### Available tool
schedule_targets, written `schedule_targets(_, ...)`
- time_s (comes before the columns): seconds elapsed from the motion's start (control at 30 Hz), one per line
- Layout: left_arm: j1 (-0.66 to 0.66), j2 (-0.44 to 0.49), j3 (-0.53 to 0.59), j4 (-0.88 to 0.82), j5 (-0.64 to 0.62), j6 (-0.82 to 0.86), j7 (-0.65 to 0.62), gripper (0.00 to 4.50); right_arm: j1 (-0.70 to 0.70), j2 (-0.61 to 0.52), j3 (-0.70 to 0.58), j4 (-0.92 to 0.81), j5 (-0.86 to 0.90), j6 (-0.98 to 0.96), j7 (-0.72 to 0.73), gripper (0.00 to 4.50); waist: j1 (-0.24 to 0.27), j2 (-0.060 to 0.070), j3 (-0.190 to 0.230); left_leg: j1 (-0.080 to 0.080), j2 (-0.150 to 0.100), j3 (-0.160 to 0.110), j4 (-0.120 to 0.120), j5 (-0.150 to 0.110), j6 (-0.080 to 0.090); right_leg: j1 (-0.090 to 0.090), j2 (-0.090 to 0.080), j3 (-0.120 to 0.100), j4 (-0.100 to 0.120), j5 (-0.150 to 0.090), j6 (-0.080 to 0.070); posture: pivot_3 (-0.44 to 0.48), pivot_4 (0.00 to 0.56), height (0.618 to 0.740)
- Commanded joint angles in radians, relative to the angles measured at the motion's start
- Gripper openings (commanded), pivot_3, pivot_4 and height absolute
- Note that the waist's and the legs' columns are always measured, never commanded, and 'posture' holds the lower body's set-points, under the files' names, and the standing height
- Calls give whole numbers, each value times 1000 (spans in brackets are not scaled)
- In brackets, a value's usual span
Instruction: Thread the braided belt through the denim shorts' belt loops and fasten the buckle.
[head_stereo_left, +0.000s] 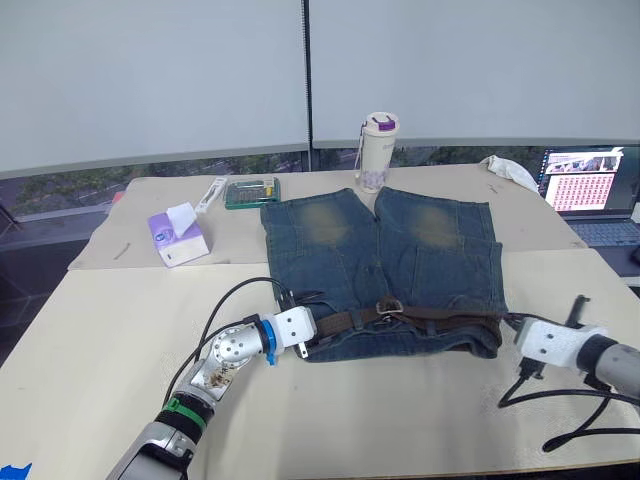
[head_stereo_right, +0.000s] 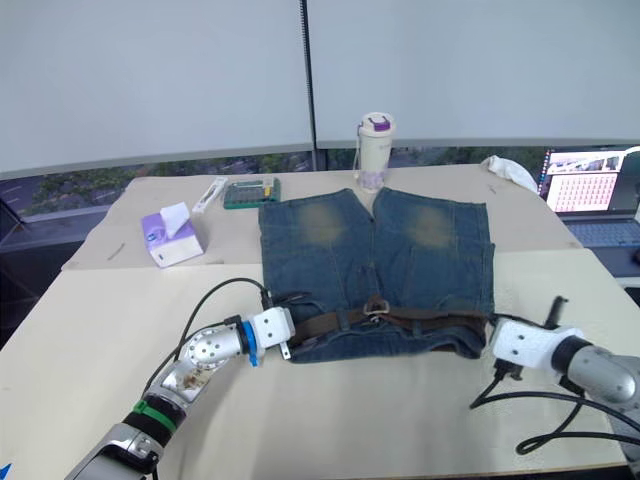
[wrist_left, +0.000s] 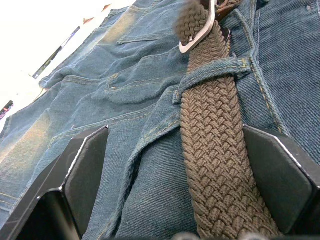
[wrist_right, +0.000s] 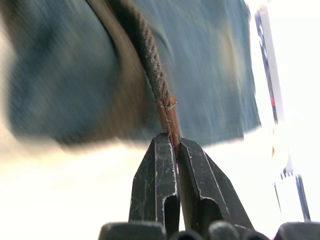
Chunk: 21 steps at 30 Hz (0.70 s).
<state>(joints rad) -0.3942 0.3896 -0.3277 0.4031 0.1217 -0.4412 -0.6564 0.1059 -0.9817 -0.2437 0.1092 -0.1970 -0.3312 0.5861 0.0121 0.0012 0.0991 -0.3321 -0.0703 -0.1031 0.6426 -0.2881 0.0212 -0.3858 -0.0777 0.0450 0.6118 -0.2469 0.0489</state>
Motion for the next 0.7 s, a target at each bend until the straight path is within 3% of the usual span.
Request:
schedule_targets(0.03,25,44,36,32,0,31,-11,4479,-8,0,-64,2,54,23,-9,0,-1,0,0,0,0,0,0,0,0,0,0,0,0,0,0,0,150,740)
schedule_targets(0.13,27,64,50,22,-23,2,-27,4479,3,9,-61,-10,74,20,-5,0,-1,0,0,0,1,0,0,0,0,0,0,0,0,0,0,0,150,740)
schedule_targets(0.2,38,55,87,-23,-117,34,-60,4479,7,42,-79,-16,146,37,6,0,-2,1,0,0,1,0,0,0,0,0,0,0,0,0,0,0,150,740)
schedule_targets(0.33,112,51,181,-222,-399,262,-174,4500,86,118,-150,-126,456,267,156,1446,0,1,0,-3,4,-1,0,-1,2,-2,-1,1,0,0,0,0,150,740)
schedule_targets(0.5,206,150,242,-400,-493,459,-240,4500,200,127,-211,-197,631,458,284,3189,0,1,0,-4,4,-1,0,-2,3,-1,-3,0,-1,0,-1,0,150,740)
schedule_targets(0.6,327,228,316,-478,-523,517,-253,4500,271,132,-258,-164,685,460,387,4261,-3,2,0,-3,5,-1,0,-3,3,-1,-2,0,-2,0,-1,0,150,740)
schedule_targets(0.63,351,239,330,-488,-530,525,-256,4500,269,136,-263,-146,685,444,401,4482,-5,3,0,-3,6,-1,-1,-4,3,-1,-1,1,-2,-1,-2,0,150,740)
schedule_targets(0.7,377,250,343,-493,-516,521,-254,4500,255,143,-270,-116,689,426,418,4482,-4,2,1,-2,6,0,-1,-5,3,-1,-1,1,-2,-1,-2,0,150,740)
